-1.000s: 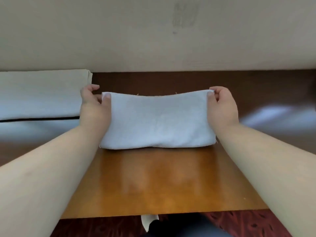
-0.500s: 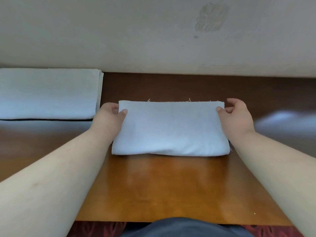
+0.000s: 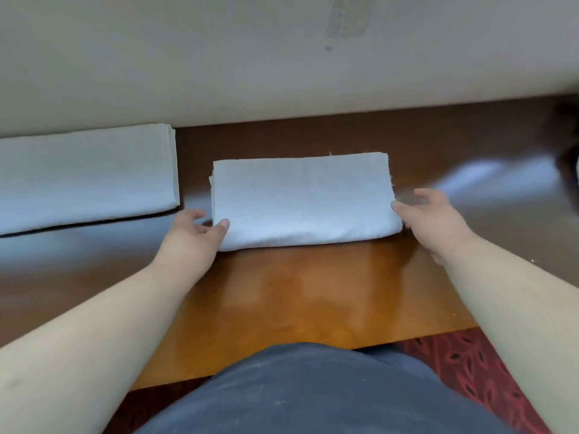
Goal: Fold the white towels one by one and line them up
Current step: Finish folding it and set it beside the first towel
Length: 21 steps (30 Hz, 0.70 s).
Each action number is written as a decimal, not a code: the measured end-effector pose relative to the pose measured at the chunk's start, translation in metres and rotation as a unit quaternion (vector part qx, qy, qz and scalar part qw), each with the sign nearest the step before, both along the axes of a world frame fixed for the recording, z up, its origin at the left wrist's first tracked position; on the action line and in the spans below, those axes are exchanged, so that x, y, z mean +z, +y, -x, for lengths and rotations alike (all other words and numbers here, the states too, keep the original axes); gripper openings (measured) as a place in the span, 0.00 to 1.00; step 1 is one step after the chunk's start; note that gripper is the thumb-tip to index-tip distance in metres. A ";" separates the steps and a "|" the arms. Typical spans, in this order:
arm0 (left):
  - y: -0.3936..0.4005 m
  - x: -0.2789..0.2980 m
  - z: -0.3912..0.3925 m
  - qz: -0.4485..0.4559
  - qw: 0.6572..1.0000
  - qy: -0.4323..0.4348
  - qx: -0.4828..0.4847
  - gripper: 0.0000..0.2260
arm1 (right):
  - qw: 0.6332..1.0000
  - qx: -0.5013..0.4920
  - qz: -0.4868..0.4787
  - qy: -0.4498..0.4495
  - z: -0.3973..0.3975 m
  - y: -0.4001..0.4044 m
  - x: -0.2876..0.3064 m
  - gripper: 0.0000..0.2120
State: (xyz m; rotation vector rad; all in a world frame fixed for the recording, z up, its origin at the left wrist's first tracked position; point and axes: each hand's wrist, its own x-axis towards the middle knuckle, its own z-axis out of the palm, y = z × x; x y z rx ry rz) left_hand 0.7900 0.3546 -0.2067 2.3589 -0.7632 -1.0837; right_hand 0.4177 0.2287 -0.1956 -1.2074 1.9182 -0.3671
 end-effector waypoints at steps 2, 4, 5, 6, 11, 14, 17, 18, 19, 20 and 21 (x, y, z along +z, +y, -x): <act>0.016 -0.003 0.003 -0.029 0.999 0.004 -0.038 0.26 | 0.999 -0.016 -0.038 -0.016 0.008 0.018 -0.004 0.34; 0.020 -0.006 0.006 -0.022 0.999 0.012 -0.037 0.24 | 0.998 -0.020 -0.054 -0.035 0.010 0.025 -0.008 0.31; 0.019 -0.008 0.008 -0.014 0.999 0.026 -0.023 0.23 | 0.997 -0.018 -0.053 -0.044 0.008 0.026 -0.010 0.29; 0.017 -0.009 0.009 -0.006 0.999 0.045 -0.003 0.22 | 0.997 -0.016 -0.047 -0.053 0.007 0.027 -0.012 0.28; 0.014 -0.017 0.004 0.025 0.998 0.033 0.041 0.18 | 0.999 -0.038 -0.013 -0.029 0.002 0.024 -0.021 0.21; 0.019 -0.018 0.005 0.017 1.000 -0.018 -0.004 0.18 | 1.000 -0.016 0.002 0.013 0.000 0.025 -0.024 0.20; 0.019 -0.007 0.014 -0.001 0.998 -0.053 -0.043 0.21 | 1.000 -0.004 0.016 0.025 -0.004 0.025 -0.018 0.23; 0.019 -0.003 0.017 -0.008 0.997 -0.068 -0.043 0.24 | 0.999 -0.005 0.022 0.029 -0.006 0.025 -0.015 0.24; 0.018 0.001 0.020 -0.013 0.993 -0.106 -0.047 0.27 | 0.998 -0.005 0.040 0.040 -0.008 0.026 -0.012 0.25; 0.018 0.005 0.024 -0.011 0.984 -0.162 -0.067 0.29 | 0.995 0.001 0.078 0.063 -0.011 0.027 -0.008 0.25; 0.015 0.010 0.030 0.012 0.970 -0.218 -0.107 0.29 | 0.987 0.023 0.133 0.090 -0.017 0.027 -0.003 0.24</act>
